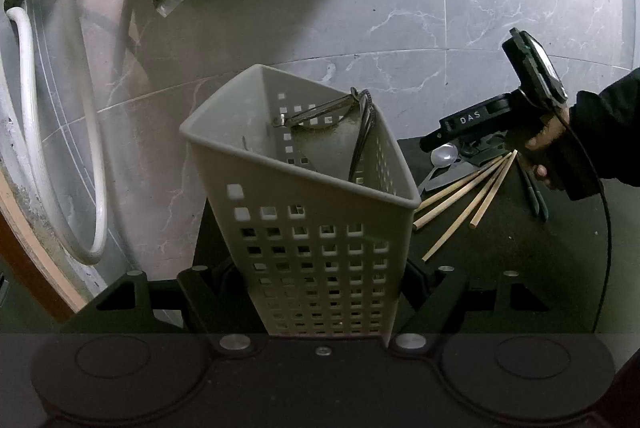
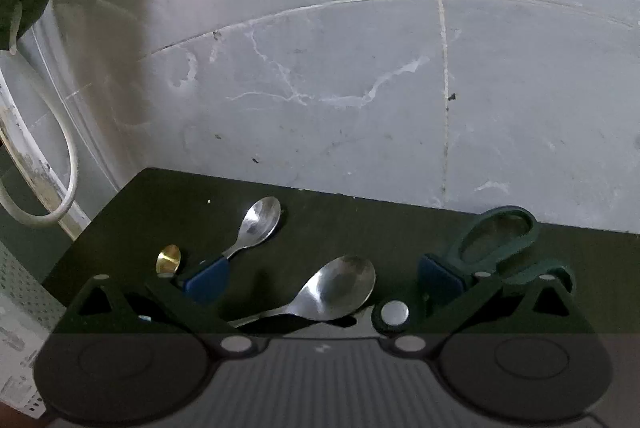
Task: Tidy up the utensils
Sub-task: 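Move the right tool back to the remaining spoons and scissors, then grasp the large silver spoon with the right tool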
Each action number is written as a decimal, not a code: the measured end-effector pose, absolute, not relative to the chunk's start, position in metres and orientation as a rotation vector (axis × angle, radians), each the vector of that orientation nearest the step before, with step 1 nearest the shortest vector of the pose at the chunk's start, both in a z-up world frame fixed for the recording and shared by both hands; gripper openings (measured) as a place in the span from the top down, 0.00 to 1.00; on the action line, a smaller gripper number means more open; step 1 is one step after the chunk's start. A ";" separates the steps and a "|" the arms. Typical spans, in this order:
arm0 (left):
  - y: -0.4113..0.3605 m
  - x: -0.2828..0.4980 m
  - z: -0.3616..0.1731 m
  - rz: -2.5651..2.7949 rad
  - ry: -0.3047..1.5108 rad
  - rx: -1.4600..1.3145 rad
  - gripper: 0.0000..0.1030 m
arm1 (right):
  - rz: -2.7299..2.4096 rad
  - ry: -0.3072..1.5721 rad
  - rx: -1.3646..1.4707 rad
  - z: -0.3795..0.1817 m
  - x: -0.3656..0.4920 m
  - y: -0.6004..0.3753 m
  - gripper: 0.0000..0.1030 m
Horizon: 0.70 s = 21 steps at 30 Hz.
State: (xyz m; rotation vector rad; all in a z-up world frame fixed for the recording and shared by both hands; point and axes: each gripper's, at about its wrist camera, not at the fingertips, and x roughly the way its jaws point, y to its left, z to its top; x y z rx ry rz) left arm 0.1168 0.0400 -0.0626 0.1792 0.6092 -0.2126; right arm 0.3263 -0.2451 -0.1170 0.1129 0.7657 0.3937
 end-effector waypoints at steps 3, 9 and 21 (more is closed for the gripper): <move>0.040 0.117 -0.063 -0.212 0.610 0.179 0.25 | 0.396 0.778 0.103 -0.117 0.331 -0.241 0.04; 0.040 0.117 -0.063 -0.213 0.610 0.179 0.25 | 0.426 0.810 0.065 -0.120 0.331 -0.235 0.20; 0.040 0.117 -0.063 -0.213 0.610 0.180 0.25 | 0.371 0.803 0.084 -0.121 0.323 -0.242 0.57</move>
